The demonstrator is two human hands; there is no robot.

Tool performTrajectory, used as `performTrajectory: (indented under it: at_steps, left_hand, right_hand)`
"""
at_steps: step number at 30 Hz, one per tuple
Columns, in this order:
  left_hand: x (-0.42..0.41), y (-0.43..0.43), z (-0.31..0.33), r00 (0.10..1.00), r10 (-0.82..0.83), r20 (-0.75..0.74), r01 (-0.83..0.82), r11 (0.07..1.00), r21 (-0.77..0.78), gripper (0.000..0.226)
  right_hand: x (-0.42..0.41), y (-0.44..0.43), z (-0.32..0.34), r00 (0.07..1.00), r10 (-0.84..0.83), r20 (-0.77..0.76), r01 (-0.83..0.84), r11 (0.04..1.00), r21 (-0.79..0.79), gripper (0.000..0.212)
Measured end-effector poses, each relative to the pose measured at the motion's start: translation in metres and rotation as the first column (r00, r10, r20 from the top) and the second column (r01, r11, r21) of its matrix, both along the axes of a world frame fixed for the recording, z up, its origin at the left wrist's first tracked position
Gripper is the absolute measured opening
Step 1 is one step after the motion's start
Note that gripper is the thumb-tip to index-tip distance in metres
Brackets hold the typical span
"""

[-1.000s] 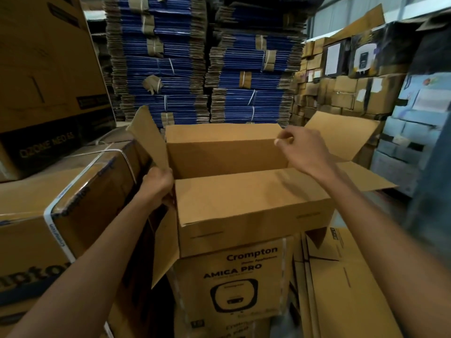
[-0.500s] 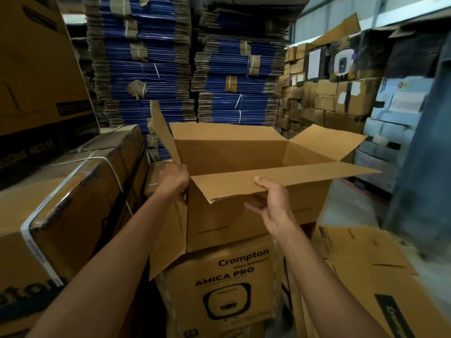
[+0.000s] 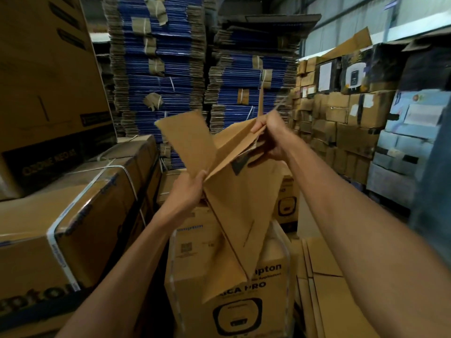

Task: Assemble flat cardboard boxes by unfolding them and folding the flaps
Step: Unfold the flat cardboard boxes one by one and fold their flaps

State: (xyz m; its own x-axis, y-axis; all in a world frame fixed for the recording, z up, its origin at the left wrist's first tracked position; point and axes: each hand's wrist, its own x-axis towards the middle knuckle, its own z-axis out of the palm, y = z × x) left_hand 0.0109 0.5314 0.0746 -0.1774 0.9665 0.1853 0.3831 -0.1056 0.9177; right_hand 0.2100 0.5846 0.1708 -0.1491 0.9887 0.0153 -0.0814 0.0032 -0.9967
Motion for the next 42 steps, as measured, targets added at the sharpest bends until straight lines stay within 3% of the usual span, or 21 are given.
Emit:
performTrajectory:
  at_steps: [4, 7, 10, 12, 15, 17, 20, 26, 28, 30, 33, 36, 39, 42]
  left_hand:
    - [0.016, -0.013, -0.005, 0.998, -0.024, 0.054, 0.022, 0.999, 0.032, 0.039]
    - [0.021, -0.022, -0.016, 0.969, -0.065, 0.240, 0.053, 0.997, 0.056, 0.048]
    - [0.024, -0.031, -0.035, 0.804, -0.302, 0.512, 0.247, 0.953, 0.173, 0.068]
    - [0.028, -0.035, -0.050, 0.781, -0.317, 0.537, 0.265, 0.948, 0.175, 0.061]
    - [0.043, -0.026, -0.077, 0.887, -0.081, 0.455, 0.061, 0.996, 0.058, 0.038]
    - [0.047, -0.021, -0.085, 0.838, 0.051, 0.543, -0.041, 0.999, -0.030, 0.022]
    - [0.049, -0.016, -0.088, 0.760, 0.136, 0.635, -0.097, 0.991, -0.096, 0.027]
    - [0.059, 0.009, -0.091, 0.637, 0.242, 0.732, -0.188, 0.970, -0.157, 0.027]
    - [0.059, 0.015, -0.083, 0.573, 0.224, 0.789, -0.198, 0.971, -0.132, 0.024]
    - [0.059, 0.021, -0.075, 0.521, 0.207, 0.828, -0.214, 0.971, -0.107, 0.025]
    - [0.060, 0.029, -0.065, 0.457, 0.212, 0.864, -0.246, 0.963, -0.106, 0.030]
    - [0.062, 0.032, -0.063, 0.429, 0.209, 0.879, -0.242, 0.964, -0.111, 0.032]
    - [0.055, 0.029, -0.068, 0.409, 0.204, 0.889, -0.243, 0.964, -0.110, 0.031]
    - [0.044, 0.022, -0.075, 0.411, 0.177, 0.895, -0.223, 0.971, -0.090, 0.024]
  right_hand:
    - [-0.018, 0.017, 0.004, 0.999, 0.048, 0.017, -0.048, 0.999, 0.004, 0.012]
    - [-0.031, 0.025, -0.007, 0.989, 0.133, 0.058, -0.134, 0.991, 0.007, 0.056]
    - [-0.051, 0.038, -0.026, 0.972, 0.230, 0.043, -0.229, 0.973, -0.016, 0.104]
    - [-0.066, 0.033, -0.036, 0.969, 0.240, 0.060, -0.238, 0.971, -0.036, 0.127]
    - [-0.082, 0.014, -0.052, 0.934, 0.309, 0.182, -0.302, 0.951, -0.067, 0.100]
    - [-0.084, 0.012, -0.067, 0.900, 0.379, 0.216, -0.346, 0.922, -0.173, 0.094]
    - [-0.078, 0.011, -0.085, 0.887, 0.372, 0.274, -0.336, 0.927, -0.169, 0.070]
    - [-0.057, -0.009, -0.110, 0.971, 0.023, 0.238, -0.065, 0.983, 0.171, 0.030]
    - [-0.047, -0.029, -0.119, 0.970, -0.138, 0.203, 0.071, 0.950, 0.306, 0.031]
    - [-0.038, -0.050, -0.132, 0.954, -0.234, 0.187, 0.164, 0.930, 0.328, 0.039]
    - [-0.025, -0.063, -0.157, 0.969, -0.220, 0.110, 0.213, 0.974, 0.075, 0.047]
    - [-0.010, -0.059, -0.174, 0.957, -0.215, -0.193, 0.166, 0.956, -0.242, 0.048]
    - [0.015, -0.045, -0.184, 0.861, -0.337, -0.382, 0.240, 0.930, -0.280, 0.066]
    - [0.038, -0.028, -0.185, 0.745, -0.464, -0.479, 0.345, 0.883, -0.320, 0.059]
